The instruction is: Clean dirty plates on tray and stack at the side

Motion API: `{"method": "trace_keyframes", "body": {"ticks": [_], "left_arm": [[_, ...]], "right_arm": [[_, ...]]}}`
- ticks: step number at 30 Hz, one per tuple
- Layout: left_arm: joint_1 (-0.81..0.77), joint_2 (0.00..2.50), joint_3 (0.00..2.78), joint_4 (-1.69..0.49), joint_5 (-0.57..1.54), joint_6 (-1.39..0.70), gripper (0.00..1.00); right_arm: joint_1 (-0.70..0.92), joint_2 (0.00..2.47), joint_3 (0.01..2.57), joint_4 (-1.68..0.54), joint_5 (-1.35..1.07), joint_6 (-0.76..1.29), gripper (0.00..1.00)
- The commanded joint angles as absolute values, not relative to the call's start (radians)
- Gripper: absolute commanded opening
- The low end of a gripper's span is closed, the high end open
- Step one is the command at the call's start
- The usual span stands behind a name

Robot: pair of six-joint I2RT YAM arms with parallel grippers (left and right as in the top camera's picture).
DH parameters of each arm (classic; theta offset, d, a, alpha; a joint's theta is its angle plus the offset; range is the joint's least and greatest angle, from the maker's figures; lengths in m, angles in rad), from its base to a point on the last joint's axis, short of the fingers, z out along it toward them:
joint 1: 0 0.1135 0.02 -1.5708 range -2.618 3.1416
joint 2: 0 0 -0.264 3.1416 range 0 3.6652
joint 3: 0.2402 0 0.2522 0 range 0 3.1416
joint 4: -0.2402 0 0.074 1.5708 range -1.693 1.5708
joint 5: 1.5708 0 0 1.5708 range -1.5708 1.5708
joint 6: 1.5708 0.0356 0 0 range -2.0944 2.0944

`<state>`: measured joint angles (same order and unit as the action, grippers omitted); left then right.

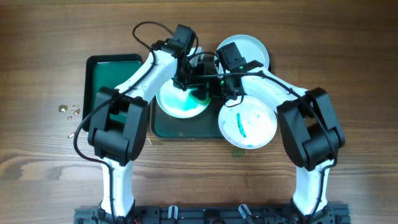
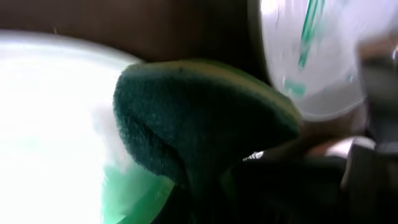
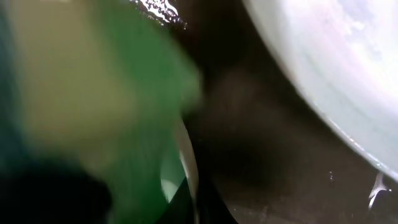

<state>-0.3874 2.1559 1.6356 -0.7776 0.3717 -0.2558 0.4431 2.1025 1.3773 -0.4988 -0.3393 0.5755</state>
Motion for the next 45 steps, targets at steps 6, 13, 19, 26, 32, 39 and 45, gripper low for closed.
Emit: {"method": "trace_keyframes", "body": {"ticks": [6, 13, 19, 26, 32, 39, 45], "left_arm": [[-0.388, 2.14, 1.638, -0.77, -0.262, -0.428, 0.04], [-0.326, 2.128, 1.723, -0.954, -0.317, -0.507, 0.04], [-0.184, 2.126, 1.969, -1.257, -0.093, -0.506, 0.04], [-0.138, 2.114, 2.134, -1.444, -0.089, -0.47, 0.04], [-0.138, 2.114, 2.134, -1.418, -0.098, -0.468, 0.04], [-0.138, 2.114, 2.134, -1.418, -0.098, -0.468, 0.04], [-0.138, 2.115, 2.134, -1.418, -0.098, -0.469, 0.04]], "right_arm": [[0.443, 2.136, 1.382, -0.507, -0.332, 0.576, 0.04], [0.443, 2.136, 1.382, -0.507, -0.328, 0.576, 0.04], [0.443, 2.123, 1.382, -0.522, -0.34, 0.522, 0.04], [0.464, 1.986, 1.389, -0.56, -0.184, 0.446, 0.04], [0.545, 1.839, 1.389, -0.617, 0.201, 0.416, 0.04], [0.699, 1.732, 1.389, -0.656, 0.766, 0.339, 0.04], [0.83, 1.724, 1.389, -0.649, 1.117, 0.257, 0.04]]}}
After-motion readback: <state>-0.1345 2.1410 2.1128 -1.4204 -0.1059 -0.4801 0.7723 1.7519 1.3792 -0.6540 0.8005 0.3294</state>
